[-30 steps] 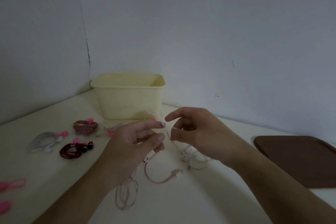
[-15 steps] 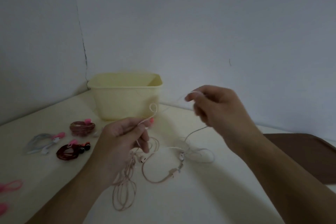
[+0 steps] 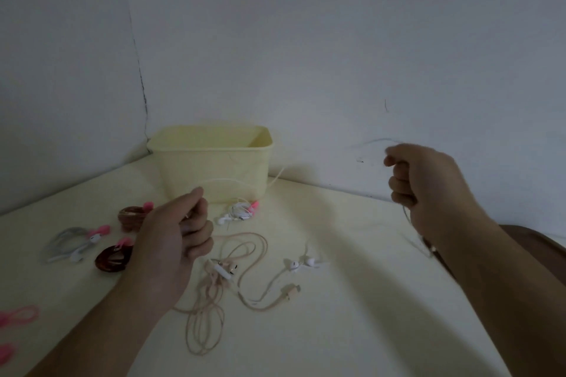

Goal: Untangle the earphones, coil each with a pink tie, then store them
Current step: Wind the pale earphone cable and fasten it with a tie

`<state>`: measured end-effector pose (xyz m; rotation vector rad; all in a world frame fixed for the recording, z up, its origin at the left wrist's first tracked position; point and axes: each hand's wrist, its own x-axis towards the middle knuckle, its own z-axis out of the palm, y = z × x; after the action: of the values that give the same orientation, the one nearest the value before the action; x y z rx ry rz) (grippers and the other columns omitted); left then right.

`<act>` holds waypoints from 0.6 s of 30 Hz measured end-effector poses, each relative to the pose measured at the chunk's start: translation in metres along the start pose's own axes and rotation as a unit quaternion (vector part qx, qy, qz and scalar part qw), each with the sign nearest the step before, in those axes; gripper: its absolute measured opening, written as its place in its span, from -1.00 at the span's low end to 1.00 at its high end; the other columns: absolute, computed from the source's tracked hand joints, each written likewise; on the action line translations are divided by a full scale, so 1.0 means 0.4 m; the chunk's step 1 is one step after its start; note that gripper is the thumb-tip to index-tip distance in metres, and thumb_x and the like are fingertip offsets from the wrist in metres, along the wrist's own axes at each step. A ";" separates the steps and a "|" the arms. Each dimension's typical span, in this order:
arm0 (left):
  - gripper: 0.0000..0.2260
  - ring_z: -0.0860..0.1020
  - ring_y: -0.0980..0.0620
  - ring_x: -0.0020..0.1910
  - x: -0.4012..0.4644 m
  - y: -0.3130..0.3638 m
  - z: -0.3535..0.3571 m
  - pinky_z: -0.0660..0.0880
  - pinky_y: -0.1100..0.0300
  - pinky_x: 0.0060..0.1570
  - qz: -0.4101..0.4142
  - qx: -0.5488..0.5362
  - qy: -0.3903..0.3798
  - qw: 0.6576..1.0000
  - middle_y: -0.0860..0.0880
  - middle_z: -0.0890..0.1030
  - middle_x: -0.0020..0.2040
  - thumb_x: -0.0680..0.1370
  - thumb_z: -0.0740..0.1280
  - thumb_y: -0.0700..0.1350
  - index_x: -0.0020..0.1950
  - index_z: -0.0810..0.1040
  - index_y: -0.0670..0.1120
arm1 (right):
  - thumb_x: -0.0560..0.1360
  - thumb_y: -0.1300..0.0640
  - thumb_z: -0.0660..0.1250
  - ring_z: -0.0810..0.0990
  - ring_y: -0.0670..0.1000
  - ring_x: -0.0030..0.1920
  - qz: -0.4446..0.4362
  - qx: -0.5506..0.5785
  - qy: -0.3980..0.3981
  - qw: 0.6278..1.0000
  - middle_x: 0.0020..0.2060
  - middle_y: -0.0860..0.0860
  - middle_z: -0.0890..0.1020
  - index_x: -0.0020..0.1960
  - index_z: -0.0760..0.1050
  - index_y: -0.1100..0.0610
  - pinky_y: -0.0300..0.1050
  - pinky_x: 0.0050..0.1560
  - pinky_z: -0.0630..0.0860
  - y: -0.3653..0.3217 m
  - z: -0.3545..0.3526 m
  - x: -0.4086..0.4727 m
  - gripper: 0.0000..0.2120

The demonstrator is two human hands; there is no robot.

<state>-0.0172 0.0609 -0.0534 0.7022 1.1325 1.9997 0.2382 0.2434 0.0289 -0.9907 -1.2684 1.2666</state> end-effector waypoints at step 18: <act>-0.73 0.59 0.17 0.27 -0.061 -0.018 0.044 0.49 0.13 0.23 0.194 0.354 -0.097 0.910 0.17 0.67 0.24 0.61 0.32 0.15 0.27 0.64 0.18 | 0.68 0.22 0.32 0.52 -0.08 -0.32 -0.194 -0.251 -0.369 0.874 -0.38 -0.10 0.58 -0.06 0.73 0.01 -0.14 -0.22 0.46 0.054 0.138 -0.180 -0.74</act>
<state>0.0126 0.0526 -0.0542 1.5637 1.7113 1.7327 0.1898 0.1675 0.0047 -0.5257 -2.3507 1.0314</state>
